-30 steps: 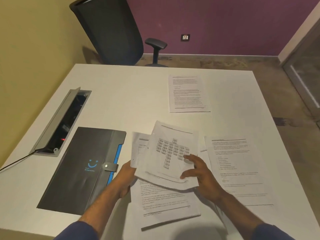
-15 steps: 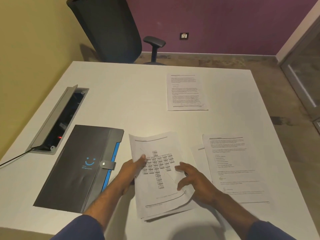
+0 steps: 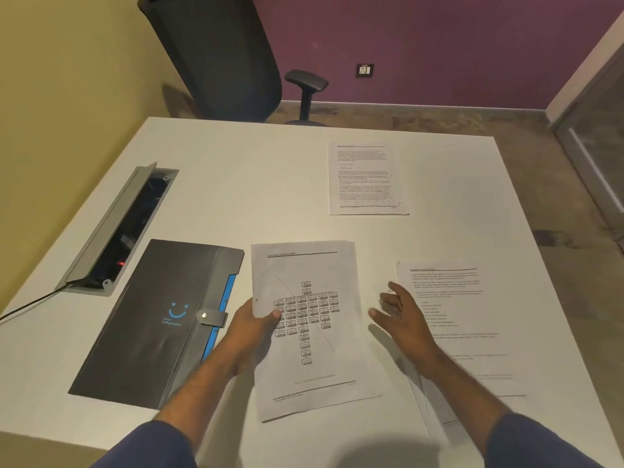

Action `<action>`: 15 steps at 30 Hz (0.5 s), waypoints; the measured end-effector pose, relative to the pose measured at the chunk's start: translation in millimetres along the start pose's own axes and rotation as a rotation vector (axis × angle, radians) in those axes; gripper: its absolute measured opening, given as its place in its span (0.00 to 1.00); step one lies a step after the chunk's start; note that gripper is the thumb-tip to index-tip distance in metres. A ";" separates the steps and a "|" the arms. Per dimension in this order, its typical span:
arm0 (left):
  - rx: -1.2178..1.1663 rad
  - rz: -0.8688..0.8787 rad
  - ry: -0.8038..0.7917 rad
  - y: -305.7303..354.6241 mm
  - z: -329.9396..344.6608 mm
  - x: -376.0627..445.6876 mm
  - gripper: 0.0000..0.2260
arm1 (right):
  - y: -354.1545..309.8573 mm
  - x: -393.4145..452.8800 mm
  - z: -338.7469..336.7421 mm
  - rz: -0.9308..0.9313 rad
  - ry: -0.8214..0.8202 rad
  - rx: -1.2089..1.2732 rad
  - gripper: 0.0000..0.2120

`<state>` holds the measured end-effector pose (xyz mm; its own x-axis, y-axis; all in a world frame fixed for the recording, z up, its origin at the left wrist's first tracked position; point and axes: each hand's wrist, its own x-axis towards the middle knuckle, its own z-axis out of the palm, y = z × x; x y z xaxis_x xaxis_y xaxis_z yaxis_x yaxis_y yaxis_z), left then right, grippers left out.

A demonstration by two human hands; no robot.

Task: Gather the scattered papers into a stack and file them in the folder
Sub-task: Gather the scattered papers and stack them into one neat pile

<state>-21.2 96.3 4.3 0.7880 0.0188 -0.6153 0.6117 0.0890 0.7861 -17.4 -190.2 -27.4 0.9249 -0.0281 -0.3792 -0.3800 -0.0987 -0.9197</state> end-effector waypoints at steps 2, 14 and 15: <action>-0.070 0.025 -0.085 2.2 -2.7 0.5 0.15 | -11.8 4.4 0.0 0.068 -0.034 0.007 0.39; -0.155 0.039 -0.245 29.5 5.6 -5.2 0.19 | -46.9 -3.3 19.1 0.116 -0.293 0.220 0.18; -0.110 0.045 -0.229 29.3 7.9 -5.0 0.18 | -48.4 -3.6 19.9 0.098 -0.266 0.193 0.17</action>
<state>-6.6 90.9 30.9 0.8174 -0.1994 -0.5404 0.5739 0.2015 0.7937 -2.6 -165.5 16.5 0.8584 0.2345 -0.4562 -0.4852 0.0826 -0.8705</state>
